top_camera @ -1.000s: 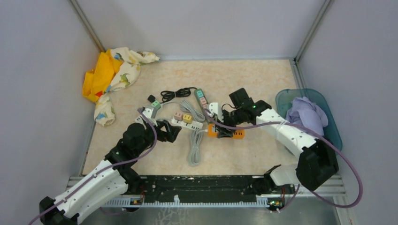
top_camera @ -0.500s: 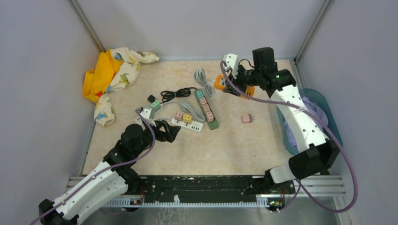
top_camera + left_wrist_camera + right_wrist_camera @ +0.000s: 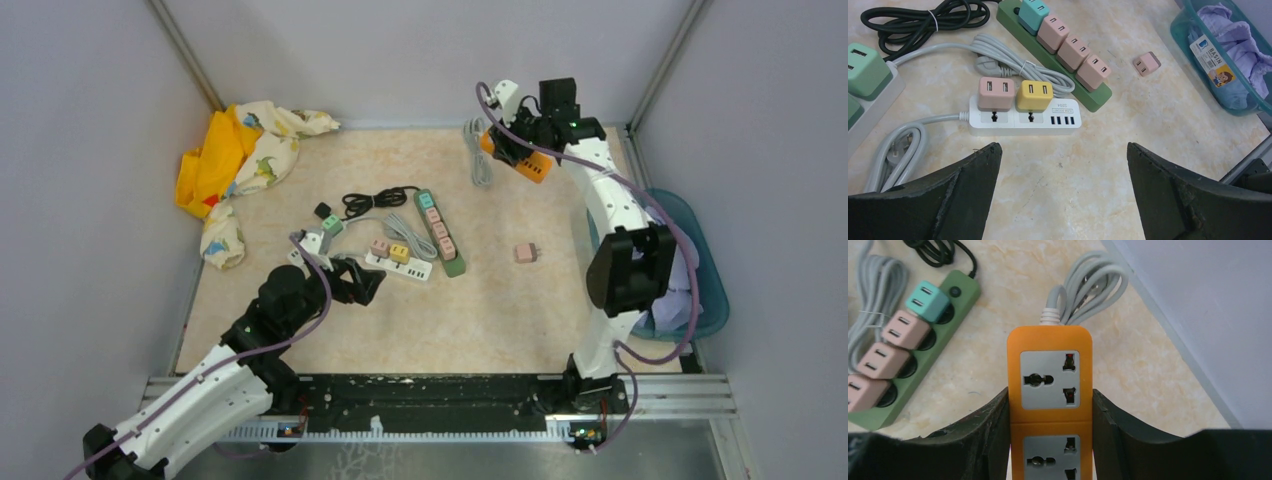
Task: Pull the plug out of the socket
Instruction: Place the socket at the center of the board.
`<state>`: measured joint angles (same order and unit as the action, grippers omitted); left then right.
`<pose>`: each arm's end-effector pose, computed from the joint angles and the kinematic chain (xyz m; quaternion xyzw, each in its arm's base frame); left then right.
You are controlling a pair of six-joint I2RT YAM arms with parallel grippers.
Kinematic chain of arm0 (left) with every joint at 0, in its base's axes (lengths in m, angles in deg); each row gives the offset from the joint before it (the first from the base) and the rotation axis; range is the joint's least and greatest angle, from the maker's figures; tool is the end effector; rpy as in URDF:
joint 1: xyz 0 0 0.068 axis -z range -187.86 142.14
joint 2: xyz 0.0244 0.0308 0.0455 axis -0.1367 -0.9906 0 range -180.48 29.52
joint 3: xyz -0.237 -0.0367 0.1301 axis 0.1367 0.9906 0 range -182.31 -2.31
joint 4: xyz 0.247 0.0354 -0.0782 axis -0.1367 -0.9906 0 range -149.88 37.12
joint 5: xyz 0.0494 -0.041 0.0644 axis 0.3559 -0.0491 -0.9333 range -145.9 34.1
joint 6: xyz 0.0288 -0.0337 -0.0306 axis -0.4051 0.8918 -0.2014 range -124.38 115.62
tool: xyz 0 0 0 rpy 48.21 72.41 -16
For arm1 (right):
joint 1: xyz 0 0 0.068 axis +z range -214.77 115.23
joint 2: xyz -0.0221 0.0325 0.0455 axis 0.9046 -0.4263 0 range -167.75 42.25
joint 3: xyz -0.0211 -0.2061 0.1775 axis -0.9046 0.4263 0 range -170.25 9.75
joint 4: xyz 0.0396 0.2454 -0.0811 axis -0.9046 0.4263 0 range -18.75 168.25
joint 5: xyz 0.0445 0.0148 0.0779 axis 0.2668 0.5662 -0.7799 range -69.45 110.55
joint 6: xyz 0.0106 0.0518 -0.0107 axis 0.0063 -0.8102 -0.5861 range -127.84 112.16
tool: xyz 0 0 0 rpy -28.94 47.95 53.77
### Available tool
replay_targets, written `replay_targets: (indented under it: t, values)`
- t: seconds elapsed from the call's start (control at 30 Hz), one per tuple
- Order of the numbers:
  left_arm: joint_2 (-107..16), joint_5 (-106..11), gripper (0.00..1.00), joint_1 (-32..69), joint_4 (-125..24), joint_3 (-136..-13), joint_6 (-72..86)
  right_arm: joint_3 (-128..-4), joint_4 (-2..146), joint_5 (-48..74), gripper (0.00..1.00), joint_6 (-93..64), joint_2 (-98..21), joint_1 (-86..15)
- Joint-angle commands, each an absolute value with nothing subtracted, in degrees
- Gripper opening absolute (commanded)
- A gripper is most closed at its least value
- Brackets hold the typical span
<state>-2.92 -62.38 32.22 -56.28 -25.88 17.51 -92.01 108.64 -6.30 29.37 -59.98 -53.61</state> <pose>0.1215 -0.0969 0.2535 0.0878 0.7732 -0.2848 0.5598 0.3942 0.0941 0.3645 -0.4510 0.7552 0.1068 0.4635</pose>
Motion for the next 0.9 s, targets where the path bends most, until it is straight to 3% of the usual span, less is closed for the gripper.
replay_targets:
  t: [0.0,0.43,0.7,0.8,0.87]
  values:
    - [-2.6,-61.4,1.00,32.0,-54.0,-25.1,18.2,-94.0,97.3,-3.1,0.00,25.0,-63.5,-54.5]
    - [-3.8,-59.7,1.00,32.0,-51.2,-23.3,19.2,-84.4,87.3,22.0,0.00,16.3,-74.1,-55.3]
    - [-3.2,-58.4,1.00,32.0,-50.9,-22.6,20.3,-80.9,89.1,25.2,0.00,13.3,-76.6,-56.0]
    - [-2.7,-57.7,1.00,32.0,-50.6,-22.5,20.9,-80.8,90.4,25.1,0.13,12.4,-76.8,-56.6]
    - [-2.5,-56.8,1.00,32.0,-50.0,-22.2,21.5,-81.3,92.0,23.9,0.30,11.5,-76.6,-57.2]
